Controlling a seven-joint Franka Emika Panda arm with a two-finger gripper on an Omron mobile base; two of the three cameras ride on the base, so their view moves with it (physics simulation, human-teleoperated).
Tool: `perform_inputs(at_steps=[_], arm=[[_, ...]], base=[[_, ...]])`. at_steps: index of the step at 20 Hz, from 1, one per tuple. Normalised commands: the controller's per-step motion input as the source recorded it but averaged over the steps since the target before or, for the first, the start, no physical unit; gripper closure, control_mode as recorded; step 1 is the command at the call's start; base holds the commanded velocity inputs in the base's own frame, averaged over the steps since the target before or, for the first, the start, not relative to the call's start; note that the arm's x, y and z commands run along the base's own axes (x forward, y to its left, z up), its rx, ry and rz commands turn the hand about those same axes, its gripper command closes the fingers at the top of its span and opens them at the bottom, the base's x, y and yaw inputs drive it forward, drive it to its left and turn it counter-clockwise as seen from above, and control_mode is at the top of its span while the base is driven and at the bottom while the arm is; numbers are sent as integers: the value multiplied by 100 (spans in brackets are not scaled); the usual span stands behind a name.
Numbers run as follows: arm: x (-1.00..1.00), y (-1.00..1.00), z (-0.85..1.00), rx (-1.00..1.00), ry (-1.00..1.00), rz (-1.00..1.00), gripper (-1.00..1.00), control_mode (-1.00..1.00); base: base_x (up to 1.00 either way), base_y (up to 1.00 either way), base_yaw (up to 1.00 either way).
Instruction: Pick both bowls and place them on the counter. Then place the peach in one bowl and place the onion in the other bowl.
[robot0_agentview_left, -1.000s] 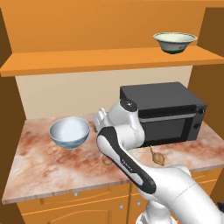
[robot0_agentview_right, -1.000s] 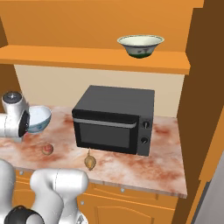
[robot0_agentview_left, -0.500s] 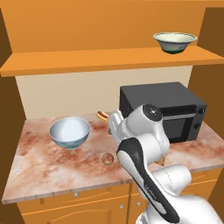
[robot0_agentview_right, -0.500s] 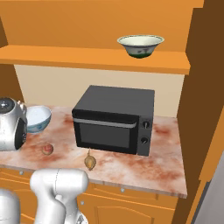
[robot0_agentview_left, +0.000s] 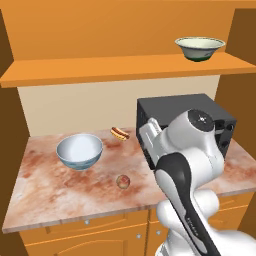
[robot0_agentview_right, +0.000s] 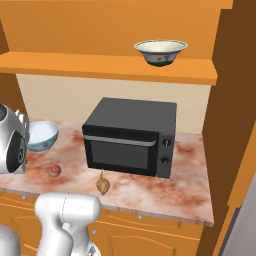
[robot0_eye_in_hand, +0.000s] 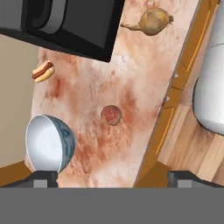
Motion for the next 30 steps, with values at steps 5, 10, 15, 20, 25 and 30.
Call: perform_inputs(at_steps=[5, 10, 15, 20, 25, 30], arm=[[-33, -45, 44, -11, 0, -3, -100, -100], [-24, -50, 45, -5, 0, -10, -100, -100], [-21, -51, 55, 0, -1, -16, -100, -100], [-28, -56, 55, 1, -11, -3, -100, -100], [-25, -57, 48, 1, -18, 0, -100, -100], [-9, -51, 45, 0, -18, 1, -100, -100]], base=[[0, 0, 0], [0, 0, 0], [0, 0, 0], [0, 0, 0], [0, 0, 0], [0, 0, 0]])
